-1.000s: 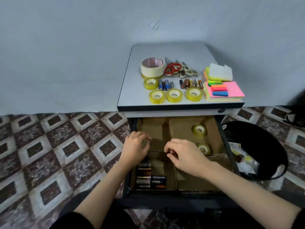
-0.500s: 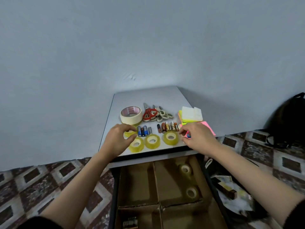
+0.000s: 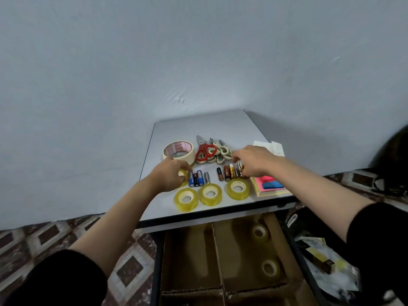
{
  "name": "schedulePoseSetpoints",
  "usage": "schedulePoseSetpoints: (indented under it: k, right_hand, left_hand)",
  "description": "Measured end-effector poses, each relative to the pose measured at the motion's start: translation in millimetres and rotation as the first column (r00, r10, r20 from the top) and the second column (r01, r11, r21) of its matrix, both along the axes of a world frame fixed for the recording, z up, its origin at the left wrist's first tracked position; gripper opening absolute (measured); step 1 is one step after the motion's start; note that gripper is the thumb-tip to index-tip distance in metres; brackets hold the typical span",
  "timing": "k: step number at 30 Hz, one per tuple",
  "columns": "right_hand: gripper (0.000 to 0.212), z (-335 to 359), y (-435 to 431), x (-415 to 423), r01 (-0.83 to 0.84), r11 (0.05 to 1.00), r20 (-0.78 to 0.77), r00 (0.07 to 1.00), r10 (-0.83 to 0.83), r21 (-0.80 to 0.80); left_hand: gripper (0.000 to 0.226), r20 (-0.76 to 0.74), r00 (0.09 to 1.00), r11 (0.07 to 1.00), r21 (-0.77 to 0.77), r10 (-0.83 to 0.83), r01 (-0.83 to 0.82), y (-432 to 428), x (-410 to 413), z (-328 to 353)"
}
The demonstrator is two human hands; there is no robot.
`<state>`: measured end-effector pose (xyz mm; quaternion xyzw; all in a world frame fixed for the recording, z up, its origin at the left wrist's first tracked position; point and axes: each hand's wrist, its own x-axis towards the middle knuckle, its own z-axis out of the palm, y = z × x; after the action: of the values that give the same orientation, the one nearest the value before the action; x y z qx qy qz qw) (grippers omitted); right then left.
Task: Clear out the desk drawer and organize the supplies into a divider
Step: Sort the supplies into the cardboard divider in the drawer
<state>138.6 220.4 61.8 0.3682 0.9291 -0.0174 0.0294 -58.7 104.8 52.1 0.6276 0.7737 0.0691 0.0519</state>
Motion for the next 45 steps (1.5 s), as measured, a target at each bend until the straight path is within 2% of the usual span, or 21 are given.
schedulePoseSetpoints:
  k: [5, 12, 26, 30, 35, 38, 40, 42, 45]
  right_hand:
    - [0.042, -6, 7, -8, -0.017, 1.000, 0.072, 0.997, 0.017, 0.006]
    - [0.038, -13, 9, -7, -0.011, 1.000, 0.047, 0.999, 0.012, -0.017]
    - [0.058, -11, 5, -4, -0.035, 0.999, 0.017, 0.999, 0.036, -0.028]
    - [0.058, -7, 8, -2, -0.029, 1.000, -0.037, 0.999, 0.029, 0.009]
    - [0.047, 17, -3, 1, -0.048, 0.996, -0.162, 0.985, 0.059, 0.070]
    - [0.040, 30, -20, 5, -0.058, 0.998, -0.369, 0.928, 0.055, 0.004]
    - [0.033, 33, -37, 8, -0.092, 0.992, -0.529, 0.848, 0.031, -0.090]
    - [0.026, 32, -58, 12, -0.144, 0.969, -0.643, 0.765, -0.019, -0.200]
    - [0.025, 19, -93, 22, -0.209, 0.902, -0.709, 0.692, -0.138, -0.379]
  left_hand:
    - [0.038, -0.002, 1.000, 0.999, -0.040, -0.021, 0.021, 8, 6, -8]
    - [0.041, -0.026, 0.999, 0.999, -0.038, -0.026, 0.025, 13, 6, -8]
    - [0.048, -0.033, 0.999, 0.998, -0.044, -0.039, 0.037, 20, 1, -17]
    - [0.047, -0.010, 1.000, 1.000, -0.001, -0.025, 0.025, 18, -1, -19]
    - [0.042, 0.047, 0.998, 0.985, 0.169, -0.052, 0.044, 5, 0, -5]
    - [0.036, 0.230, 0.971, 0.955, 0.295, -0.071, 0.000, -13, 13, 11]
    - [0.029, 0.486, 0.870, 0.937, 0.335, -0.084, -0.096, -33, 25, 20]
    - [0.027, 0.774, 0.621, 0.932, 0.307, -0.127, -0.191, -61, 38, 25]
    - [0.030, 0.972, 0.204, 0.957, 0.166, -0.117, -0.240, -109, 55, 17]
